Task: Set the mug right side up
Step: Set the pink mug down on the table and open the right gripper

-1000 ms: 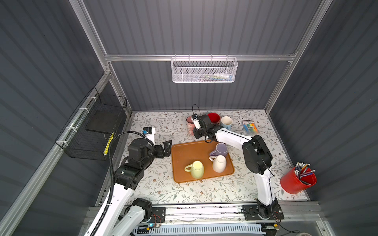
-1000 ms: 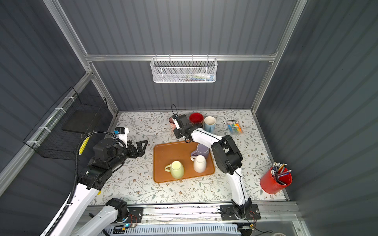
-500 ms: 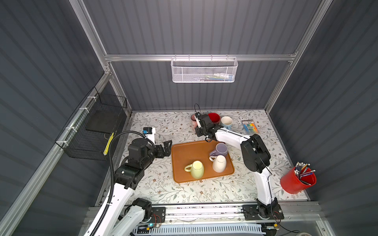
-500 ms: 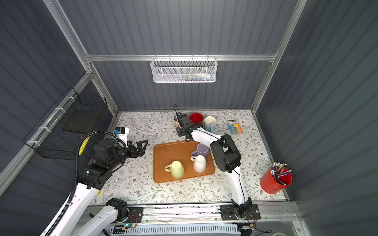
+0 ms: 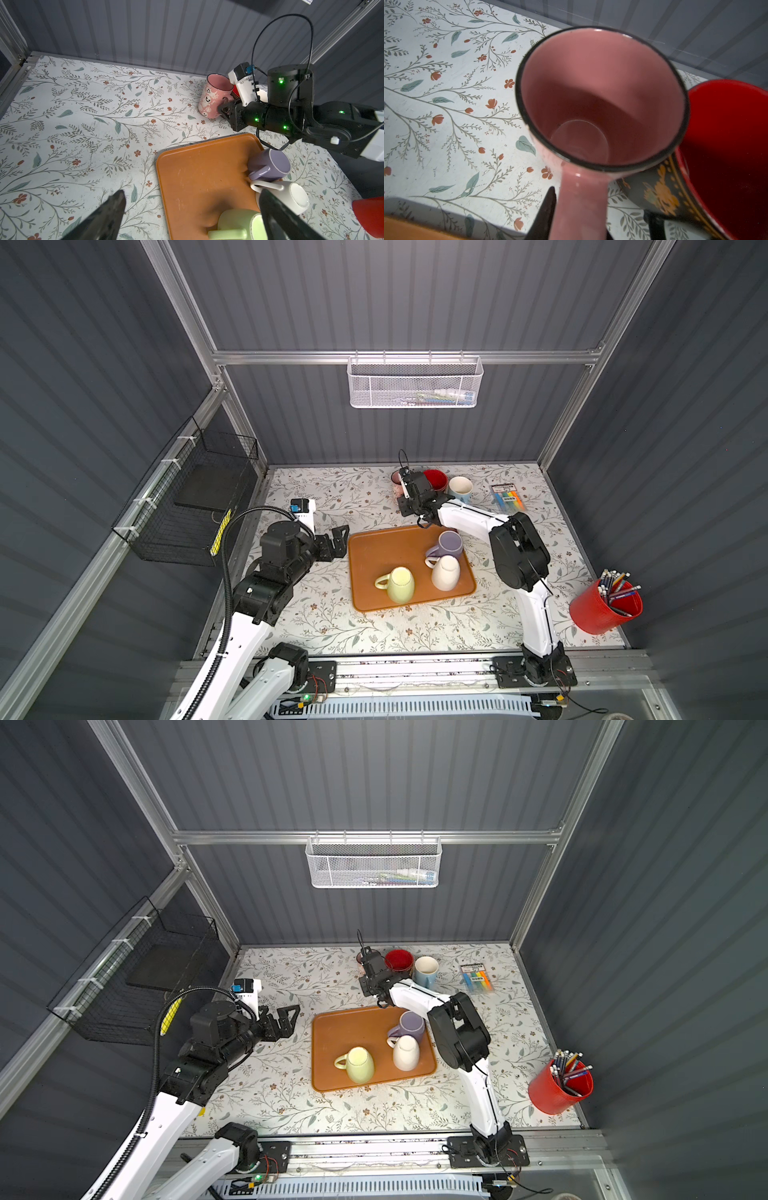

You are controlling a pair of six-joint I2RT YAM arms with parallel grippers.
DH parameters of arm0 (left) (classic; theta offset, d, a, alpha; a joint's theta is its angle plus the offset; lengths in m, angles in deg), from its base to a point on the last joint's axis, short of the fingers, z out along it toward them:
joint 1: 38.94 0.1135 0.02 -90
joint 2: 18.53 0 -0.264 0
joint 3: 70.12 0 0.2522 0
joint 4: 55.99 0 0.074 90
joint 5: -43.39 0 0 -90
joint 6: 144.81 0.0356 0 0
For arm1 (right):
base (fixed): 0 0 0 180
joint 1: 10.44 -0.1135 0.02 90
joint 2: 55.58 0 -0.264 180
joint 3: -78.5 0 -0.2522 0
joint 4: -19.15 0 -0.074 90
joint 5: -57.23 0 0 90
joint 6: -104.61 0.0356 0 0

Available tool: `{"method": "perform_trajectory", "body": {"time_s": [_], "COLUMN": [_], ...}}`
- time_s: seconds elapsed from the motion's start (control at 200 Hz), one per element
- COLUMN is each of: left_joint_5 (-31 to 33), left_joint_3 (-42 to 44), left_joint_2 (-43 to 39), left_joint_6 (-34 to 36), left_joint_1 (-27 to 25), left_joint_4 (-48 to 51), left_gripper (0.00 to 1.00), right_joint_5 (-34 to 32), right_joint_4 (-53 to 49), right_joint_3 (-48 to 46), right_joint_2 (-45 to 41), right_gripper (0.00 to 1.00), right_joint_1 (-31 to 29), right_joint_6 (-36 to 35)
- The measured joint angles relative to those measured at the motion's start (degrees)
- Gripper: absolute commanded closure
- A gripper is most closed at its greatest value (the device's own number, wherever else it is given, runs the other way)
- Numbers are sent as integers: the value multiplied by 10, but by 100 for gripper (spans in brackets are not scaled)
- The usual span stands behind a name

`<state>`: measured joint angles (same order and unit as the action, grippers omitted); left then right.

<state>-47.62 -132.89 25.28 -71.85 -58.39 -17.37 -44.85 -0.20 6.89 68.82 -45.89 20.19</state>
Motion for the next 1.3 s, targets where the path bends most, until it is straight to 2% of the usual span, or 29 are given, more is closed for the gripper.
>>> {"method": "perform_trajectory", "body": {"time_s": [0.53, 0.911, 1.301], "left_joint_5": [0, 0, 0], "left_joint_3": [0, 2, 9], "left_joint_2": [2, 2, 2], "left_joint_6": [0, 0, 1], "left_joint_1": [0, 0, 0], "left_joint_4": [0, 0, 0], "left_gripper": [0, 0, 0], "right_joint_5": [0, -3, -9], "right_joint_4": [-4, 13, 48], "right_joint_3": [0, -10, -35], "right_joint_2": [8, 8, -17], "right_gripper": [100, 69, 52], "right_joint_1": [0, 0, 0], "right_joint_6": [15, 28, 33]}}
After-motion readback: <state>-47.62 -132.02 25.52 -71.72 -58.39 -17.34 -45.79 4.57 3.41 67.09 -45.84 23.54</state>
